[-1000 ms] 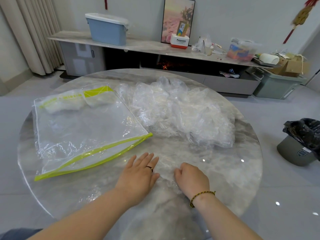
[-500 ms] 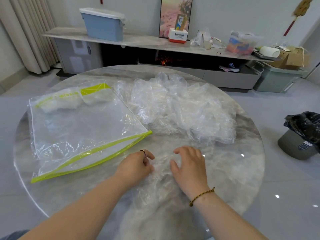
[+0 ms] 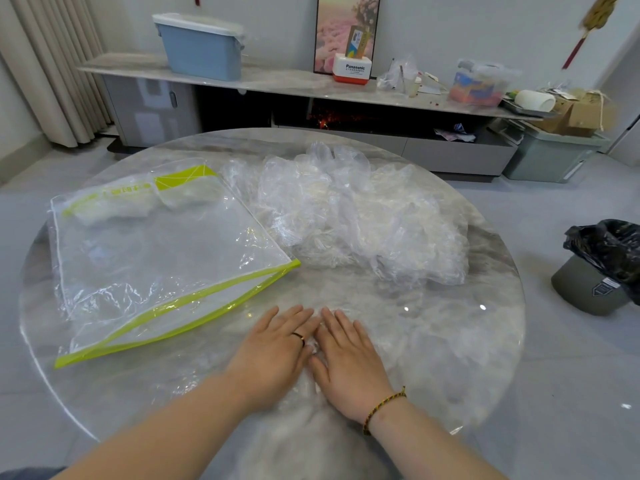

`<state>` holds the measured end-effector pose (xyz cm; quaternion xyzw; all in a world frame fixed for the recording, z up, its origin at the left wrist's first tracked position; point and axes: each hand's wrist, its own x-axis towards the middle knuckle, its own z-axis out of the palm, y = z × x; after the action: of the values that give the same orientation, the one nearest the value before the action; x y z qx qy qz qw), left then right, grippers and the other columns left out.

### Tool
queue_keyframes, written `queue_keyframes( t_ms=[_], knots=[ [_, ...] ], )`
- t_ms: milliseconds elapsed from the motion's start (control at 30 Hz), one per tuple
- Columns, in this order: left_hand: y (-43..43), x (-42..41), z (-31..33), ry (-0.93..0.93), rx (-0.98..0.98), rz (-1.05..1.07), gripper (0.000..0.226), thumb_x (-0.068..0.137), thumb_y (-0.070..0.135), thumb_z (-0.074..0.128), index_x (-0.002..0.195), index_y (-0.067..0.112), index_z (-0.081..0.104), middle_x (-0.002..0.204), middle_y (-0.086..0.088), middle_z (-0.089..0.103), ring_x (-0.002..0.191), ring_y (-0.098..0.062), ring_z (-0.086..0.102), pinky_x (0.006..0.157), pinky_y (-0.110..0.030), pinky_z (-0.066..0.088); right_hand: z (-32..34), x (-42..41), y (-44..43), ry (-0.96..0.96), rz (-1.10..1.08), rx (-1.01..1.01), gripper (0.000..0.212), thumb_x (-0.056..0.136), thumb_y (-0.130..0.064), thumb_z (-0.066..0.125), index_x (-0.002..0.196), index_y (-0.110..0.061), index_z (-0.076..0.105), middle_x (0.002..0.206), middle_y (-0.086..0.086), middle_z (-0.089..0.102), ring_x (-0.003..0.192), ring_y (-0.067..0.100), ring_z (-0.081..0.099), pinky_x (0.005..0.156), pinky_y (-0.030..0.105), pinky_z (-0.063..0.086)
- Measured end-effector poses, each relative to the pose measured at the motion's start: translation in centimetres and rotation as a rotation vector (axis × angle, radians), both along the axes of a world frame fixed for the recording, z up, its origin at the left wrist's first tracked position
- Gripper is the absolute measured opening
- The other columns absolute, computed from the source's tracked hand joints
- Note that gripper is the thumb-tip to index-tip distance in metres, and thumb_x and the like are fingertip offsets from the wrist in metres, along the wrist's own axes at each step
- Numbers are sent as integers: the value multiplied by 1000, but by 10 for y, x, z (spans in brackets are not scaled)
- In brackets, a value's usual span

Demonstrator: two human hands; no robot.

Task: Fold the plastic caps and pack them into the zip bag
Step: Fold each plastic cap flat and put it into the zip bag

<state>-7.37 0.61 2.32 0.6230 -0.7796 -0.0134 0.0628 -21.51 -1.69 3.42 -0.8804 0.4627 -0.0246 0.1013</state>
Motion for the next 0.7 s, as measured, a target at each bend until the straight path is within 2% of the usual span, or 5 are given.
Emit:
queue_keyframes(
  t_ms=[200, 333, 467, 567, 700],
  knots=[
    [-1, 10, 3, -147, 126, -6, 86, 96, 44, -12, 113, 17, 68, 123, 0, 62, 111, -12, 60, 98, -29, 23, -2, -16, -9, 6, 63, 119, 118, 50, -79, -26, 148, -22, 5, 156, -3, -8, 143, 9, -10, 102, 19, -21],
    [0, 14, -4, -31, 101, -10, 129, 38, 71, -47, 149, 24, 2, 140, 14, -17, 143, -8, -3, 105, -20, -18, -1, -32, -15, -2, 0, 84, 105, 64, -75, -18, 148, -21, 13, 156, -2, 0, 143, 10, -3, 104, 20, -18],
    [5, 20, 7, 347, -82, -35, 42, 71, 31, 30, 109, 34, 46, 115, -4, 63, 105, -8, 45, 91, -16, 28, 4, -44, -13, -52, -116, -221, 47, 73, -39, 33, 90, -15, 68, 101, 6, 67, 106, 25, 57, 97, 28, 36],
    [11, 24, 16, 578, -9, -48, 40, 57, 14, 32, 89, 34, 42, 95, 11, 56, 94, -6, 47, 84, -14, 32, 14, -50, -10, -168, -150, -332, 16, 63, -30, 39, 61, -22, 52, 64, -10, 52, 73, 14, 47, 70, 24, 30],
    [34, 27, 24, 330, 29, -309, 46, 50, 32, 39, 95, 35, 46, 94, 13, 63, 92, -3, 54, 84, -12, 38, 25, -53, -4, -53, -102, -294, 14, 53, -36, 43, 51, -32, 30, 45, -15, 33, 48, 8, 49, 53, 11, 15]
  ],
)
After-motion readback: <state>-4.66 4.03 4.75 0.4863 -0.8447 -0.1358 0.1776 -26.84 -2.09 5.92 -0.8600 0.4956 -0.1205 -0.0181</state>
